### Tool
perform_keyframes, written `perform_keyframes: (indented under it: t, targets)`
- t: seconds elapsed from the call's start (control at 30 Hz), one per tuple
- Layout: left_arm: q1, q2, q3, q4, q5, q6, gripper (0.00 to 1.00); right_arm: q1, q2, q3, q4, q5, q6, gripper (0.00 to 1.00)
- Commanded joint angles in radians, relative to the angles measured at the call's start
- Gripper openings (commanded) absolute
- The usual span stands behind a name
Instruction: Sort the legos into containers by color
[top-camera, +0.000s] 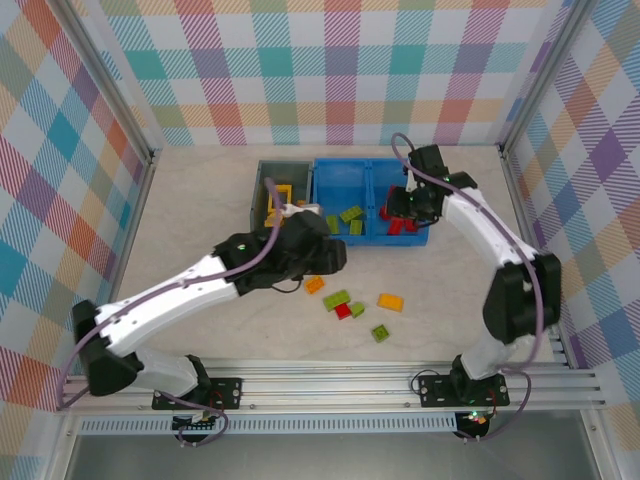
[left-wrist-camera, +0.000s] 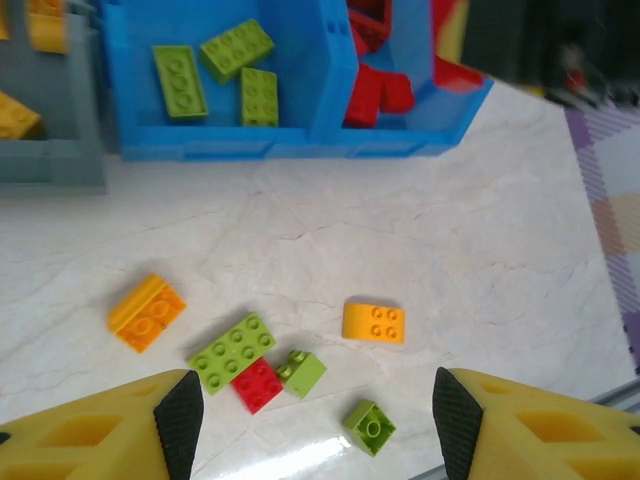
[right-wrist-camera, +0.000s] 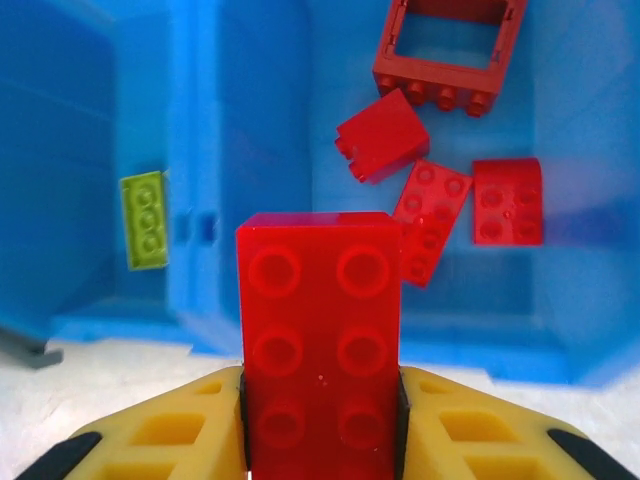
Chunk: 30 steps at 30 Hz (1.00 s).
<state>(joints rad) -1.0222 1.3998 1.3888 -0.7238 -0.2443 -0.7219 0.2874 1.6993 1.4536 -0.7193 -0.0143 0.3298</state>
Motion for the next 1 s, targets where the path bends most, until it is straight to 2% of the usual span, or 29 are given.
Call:
perform_keyframes:
  t: [0.0,0.17,0.3,0.47,0.67,0.73,0.97]
  targets:
    - [-0.044,0.083,0.124,0.064,-0.024,0.066,0.64,-0.037,0.122,0.132,0.023,-0.098,-0.019,0.36]
    - [-0.112,0.284,0.305,0.036,-0.14,0.15,0.64,-0.068,0.321,0.314,-0.022,-0.142,-0.037,0.36]
    - [-0.148,0.411,0.429,0.009,-0.218,0.208,0.64,-0.077,0.421,0.419,-0.047,-0.167,-0.038,0.37]
    - [-0.173,0.515,0.532,-0.012,-0.237,0.245,0.64,-0.088,0.508,0.506,-0.077,-0.196,-0.03,0.39]
    - [-0.186,0.532,0.538,-0.017,-0.229,0.244,0.64,-0.089,0.528,0.527,-0.077,-0.204,-0.03,0.56]
    - [-0.19,0.524,0.53,-0.022,-0.235,0.245,0.64,-0.089,0.509,0.516,-0.074,-0.202,-0.034,0.59]
    - [-0.204,0.471,0.451,-0.031,-0.237,0.217,0.64,-0.087,0.351,0.461,-0.063,-0.191,-0.036,0.56]
